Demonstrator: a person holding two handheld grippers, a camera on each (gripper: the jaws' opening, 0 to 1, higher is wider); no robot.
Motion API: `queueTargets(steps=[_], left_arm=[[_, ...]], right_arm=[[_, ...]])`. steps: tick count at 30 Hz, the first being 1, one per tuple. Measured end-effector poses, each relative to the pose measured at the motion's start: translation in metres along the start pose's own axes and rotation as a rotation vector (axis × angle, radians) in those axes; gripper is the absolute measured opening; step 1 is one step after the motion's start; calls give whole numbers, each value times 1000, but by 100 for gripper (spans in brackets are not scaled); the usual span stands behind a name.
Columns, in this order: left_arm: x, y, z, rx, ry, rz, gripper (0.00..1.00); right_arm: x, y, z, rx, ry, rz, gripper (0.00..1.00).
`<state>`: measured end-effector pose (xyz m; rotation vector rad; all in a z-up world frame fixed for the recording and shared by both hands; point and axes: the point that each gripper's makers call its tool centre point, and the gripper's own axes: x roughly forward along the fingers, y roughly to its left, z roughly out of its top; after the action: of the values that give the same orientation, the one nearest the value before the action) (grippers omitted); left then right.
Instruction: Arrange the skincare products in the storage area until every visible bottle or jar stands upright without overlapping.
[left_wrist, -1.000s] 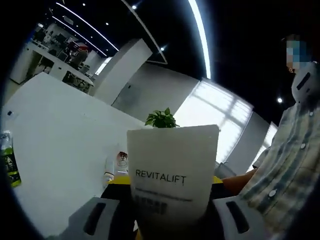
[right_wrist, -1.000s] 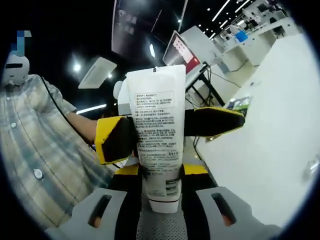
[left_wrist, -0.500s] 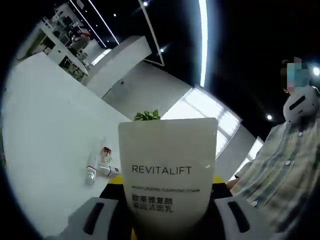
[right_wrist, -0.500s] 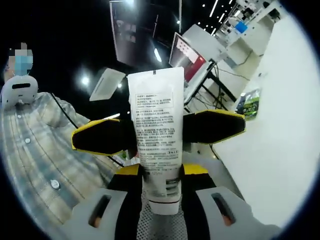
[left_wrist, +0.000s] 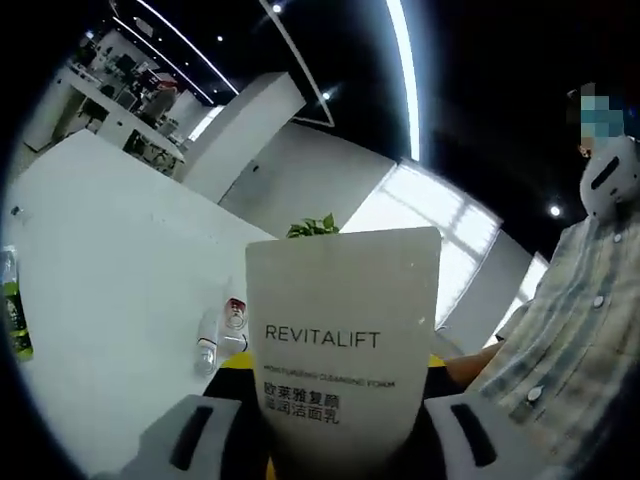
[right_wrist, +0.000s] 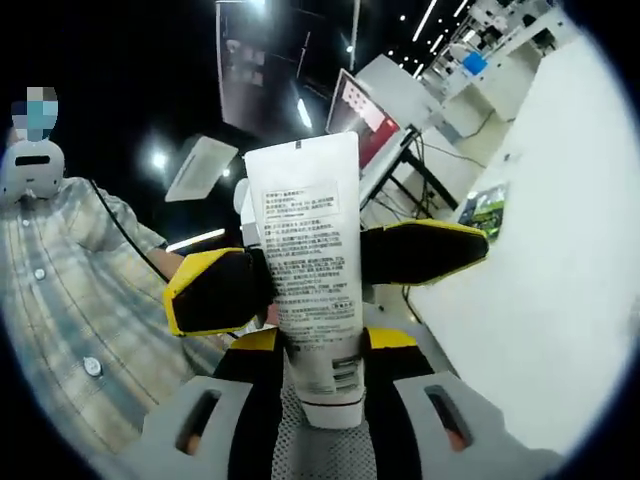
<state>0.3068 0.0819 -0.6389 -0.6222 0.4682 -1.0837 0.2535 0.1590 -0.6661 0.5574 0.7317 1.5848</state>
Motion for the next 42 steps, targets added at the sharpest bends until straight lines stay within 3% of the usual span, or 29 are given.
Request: queueTargets(steps=[2, 3, 4, 5, 6, 7, 9, 11, 12, 21, 32, 35, 36, 42], left_arm=[[-1, 7, 1, 29, 0, 39, 39], [-3, 14, 2, 49, 0, 77, 23], [-6, 21, 9, 87, -29, 100, 15], [-6, 18, 6, 35, -36, 88, 15], [-9, 16, 4, 48, -24, 78, 15], [-10, 12, 11, 60, -57, 55, 15], [-12, 14, 11, 29, -62, 52, 15], [-10, 14, 7, 68, -27, 62, 14], [-8, 15, 3, 84, -7, 74, 14], [-7, 18, 8, 87, -23, 100, 13], [-6, 9, 11, 75, -38, 58, 13], [-5, 4, 9, 61, -34, 30, 13], [-5, 0, 10, 63, -39, 20, 13], [-4, -6, 10, 59, -46, -15, 13]], right_arm=[[1, -10, 1, -41, -6, -66, 28], [0, -11, -5, -28, 28, -77, 25], [-1, -13, -3, -36, 14, -99, 21], [1, -10, -3, -71, 19, -79, 21], [4, -11, 3, -109, 1, -94, 21], [1, -7, 4, -103, -2, -88, 20], [-1, -5, 3, -117, -3, -79, 20], [1, -8, 1, -136, 14, -92, 19], [2, -10, -1, -129, 23, -98, 20], [1, -10, -1, -118, 11, -113, 22], [-1, -5, 2, -128, -7, -97, 22], [0, 0, 19, -112, -97, -65, 23], [-2, -3, 14, -123, -54, -70, 23], [3, 7, 14, -93, -62, -17, 25]])
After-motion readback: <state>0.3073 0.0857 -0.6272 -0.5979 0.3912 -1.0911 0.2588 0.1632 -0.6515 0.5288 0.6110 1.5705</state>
